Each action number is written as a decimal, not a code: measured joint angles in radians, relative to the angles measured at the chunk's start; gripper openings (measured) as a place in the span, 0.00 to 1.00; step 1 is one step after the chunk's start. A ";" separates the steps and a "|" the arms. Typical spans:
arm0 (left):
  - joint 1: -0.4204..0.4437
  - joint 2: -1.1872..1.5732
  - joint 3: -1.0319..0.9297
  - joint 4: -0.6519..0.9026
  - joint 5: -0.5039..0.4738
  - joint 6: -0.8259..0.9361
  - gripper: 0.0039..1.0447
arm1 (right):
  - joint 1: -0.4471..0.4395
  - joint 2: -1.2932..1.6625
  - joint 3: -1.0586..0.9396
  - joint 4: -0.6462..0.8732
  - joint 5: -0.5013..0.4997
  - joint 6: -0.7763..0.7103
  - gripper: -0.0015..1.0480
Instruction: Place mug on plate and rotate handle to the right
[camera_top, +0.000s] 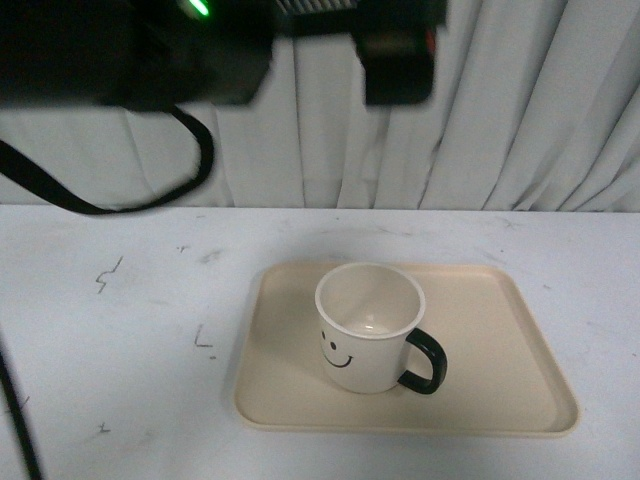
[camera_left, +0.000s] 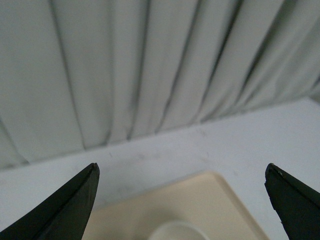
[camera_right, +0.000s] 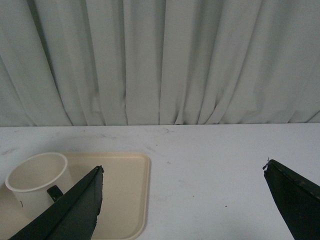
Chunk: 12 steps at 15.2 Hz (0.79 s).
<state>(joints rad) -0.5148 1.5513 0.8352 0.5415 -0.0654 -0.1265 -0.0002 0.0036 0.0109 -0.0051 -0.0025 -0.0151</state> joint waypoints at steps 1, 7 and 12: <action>0.001 -0.055 -0.047 0.143 -0.090 0.034 0.89 | 0.000 0.000 0.000 0.000 0.001 0.000 0.94; 0.211 -0.369 -0.500 0.320 -0.245 0.109 0.18 | 0.000 0.000 0.000 0.000 0.003 0.000 0.94; 0.343 -0.598 -0.680 0.254 -0.111 0.112 0.01 | 0.000 0.000 0.000 0.000 0.003 0.000 0.94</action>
<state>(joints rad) -0.1722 0.9535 0.1551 0.7956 -0.1768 -0.0147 -0.0002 0.0036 0.0109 -0.0051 0.0002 -0.0147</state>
